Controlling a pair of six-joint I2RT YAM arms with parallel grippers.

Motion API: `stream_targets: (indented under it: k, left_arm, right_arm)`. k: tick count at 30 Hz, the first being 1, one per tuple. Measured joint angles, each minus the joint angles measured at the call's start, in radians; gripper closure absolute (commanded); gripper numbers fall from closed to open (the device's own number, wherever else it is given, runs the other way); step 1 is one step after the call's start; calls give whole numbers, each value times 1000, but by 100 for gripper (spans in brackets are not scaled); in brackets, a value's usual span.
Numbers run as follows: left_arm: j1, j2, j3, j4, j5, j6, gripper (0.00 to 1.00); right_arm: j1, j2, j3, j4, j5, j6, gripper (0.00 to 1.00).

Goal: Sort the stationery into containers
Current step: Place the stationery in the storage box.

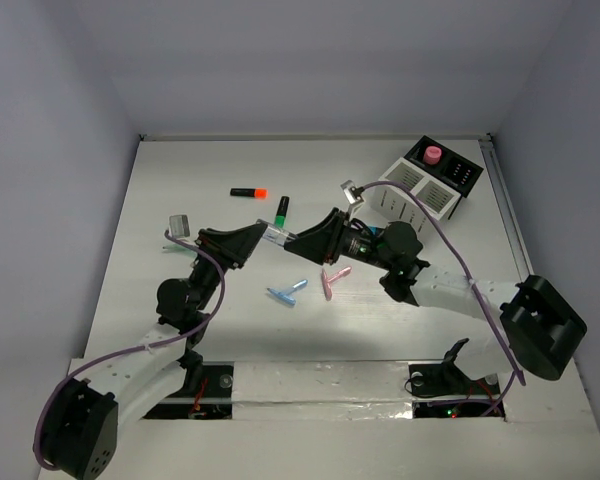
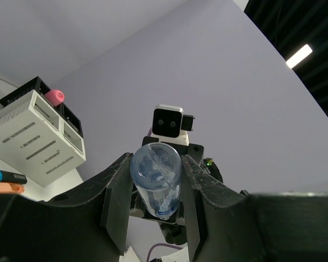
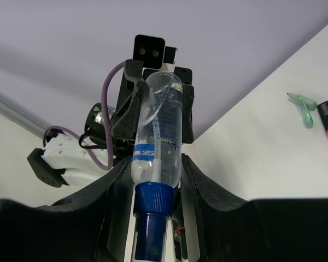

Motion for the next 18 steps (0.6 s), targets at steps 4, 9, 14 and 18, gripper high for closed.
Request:
stream_targets:
  k: [4, 9, 14, 18]
  left_arm:
    - [0, -5, -10, -10, 1, 1, 54]
    - [0, -87, -1, -179, 0, 62, 18]
    - [0, -266, 78, -513, -38, 202, 3]
    - [0, -388, 179, -764, -61, 348, 3]
  right_arm:
    - [0, -8, 2, -45, 17, -14, 87]
    - [1, -93, 53, -290, 102, -113, 91]
    - [-21, -188, 207, -635, 239, -267, 93]
    - [-164, -203, 393, -941, 283, -380, 94]
